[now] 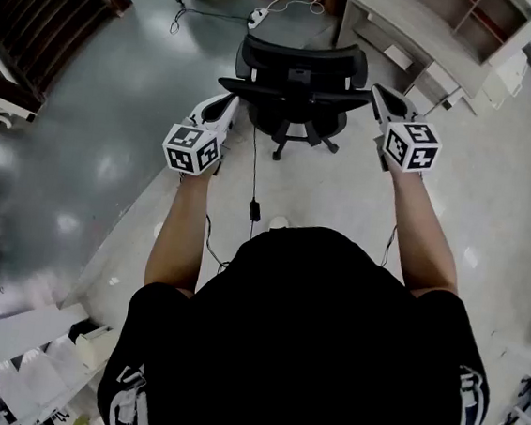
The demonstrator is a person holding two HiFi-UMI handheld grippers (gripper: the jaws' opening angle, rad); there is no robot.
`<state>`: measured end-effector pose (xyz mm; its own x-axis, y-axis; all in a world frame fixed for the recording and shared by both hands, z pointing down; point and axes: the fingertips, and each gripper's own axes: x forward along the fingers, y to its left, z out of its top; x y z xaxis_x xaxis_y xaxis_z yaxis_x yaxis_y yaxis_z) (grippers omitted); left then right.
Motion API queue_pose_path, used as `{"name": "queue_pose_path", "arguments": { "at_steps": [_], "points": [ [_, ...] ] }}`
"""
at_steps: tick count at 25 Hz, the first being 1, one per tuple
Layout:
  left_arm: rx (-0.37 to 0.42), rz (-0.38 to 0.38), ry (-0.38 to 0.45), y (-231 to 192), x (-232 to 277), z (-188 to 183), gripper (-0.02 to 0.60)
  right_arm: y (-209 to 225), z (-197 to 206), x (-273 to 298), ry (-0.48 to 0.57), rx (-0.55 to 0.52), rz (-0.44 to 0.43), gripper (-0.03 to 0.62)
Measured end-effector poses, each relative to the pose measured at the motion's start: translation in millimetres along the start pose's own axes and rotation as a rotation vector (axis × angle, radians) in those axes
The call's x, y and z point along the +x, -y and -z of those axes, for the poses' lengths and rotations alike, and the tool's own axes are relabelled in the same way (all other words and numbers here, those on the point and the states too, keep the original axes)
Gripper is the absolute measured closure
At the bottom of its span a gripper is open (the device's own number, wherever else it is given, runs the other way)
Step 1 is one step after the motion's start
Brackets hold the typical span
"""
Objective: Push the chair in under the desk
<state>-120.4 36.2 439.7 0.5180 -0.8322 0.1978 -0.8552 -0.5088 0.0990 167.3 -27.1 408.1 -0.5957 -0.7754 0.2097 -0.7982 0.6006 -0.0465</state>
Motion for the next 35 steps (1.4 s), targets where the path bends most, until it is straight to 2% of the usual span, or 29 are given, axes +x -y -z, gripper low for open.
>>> {"name": "queue_pose_path", "arguments": {
  "at_steps": [5, 25, 35],
  "points": [
    [0.031, -0.005, -0.018, -6, 1, 3, 0.557, -1, 2, 3, -0.005, -0.001, 0.004, 0.599],
    [0.012, 0.073, -0.056, -64, 15, 20, 0.557, -8, -6, 45, 0.012, 0.036, 0.105, 0.599],
    [0.011, 0.113, -0.078, -74, 29, 23, 0.557, -3, -7, 51, 0.004, 0.043, 0.142, 0.599]
  ]
}}
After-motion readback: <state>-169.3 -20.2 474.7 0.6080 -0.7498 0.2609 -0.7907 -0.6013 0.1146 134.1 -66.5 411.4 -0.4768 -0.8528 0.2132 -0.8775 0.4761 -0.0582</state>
